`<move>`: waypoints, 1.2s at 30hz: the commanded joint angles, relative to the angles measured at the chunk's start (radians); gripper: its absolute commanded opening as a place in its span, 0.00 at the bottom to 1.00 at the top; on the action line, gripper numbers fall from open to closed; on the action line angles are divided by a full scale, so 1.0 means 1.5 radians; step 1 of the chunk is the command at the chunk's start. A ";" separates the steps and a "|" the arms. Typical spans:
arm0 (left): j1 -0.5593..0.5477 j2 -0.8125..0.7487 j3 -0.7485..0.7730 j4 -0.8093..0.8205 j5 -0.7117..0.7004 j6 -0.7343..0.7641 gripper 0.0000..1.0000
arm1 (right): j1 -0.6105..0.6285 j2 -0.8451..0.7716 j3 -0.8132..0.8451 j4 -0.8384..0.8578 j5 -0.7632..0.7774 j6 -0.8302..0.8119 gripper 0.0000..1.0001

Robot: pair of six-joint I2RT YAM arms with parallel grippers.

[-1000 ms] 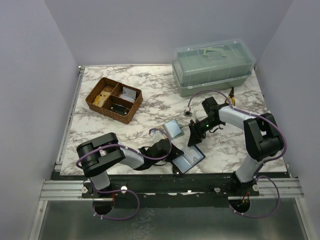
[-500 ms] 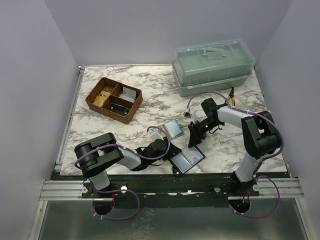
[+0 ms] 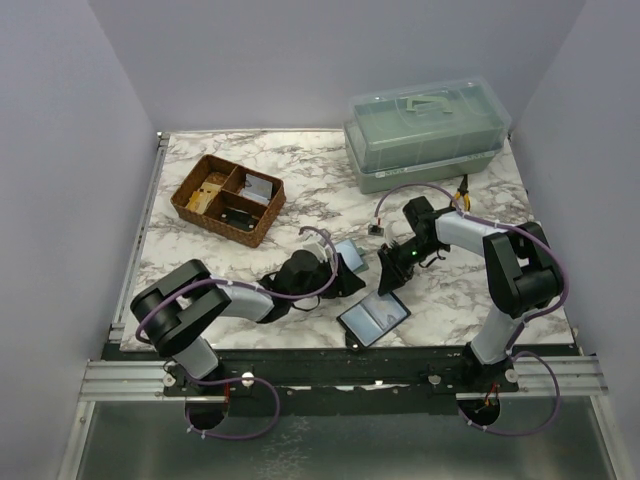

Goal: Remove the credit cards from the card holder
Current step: Remove the credit card from the card holder.

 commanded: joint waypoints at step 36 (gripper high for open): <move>-0.046 0.114 0.135 -0.254 0.033 0.141 0.27 | -0.024 0.027 0.004 -0.037 0.013 -0.036 0.37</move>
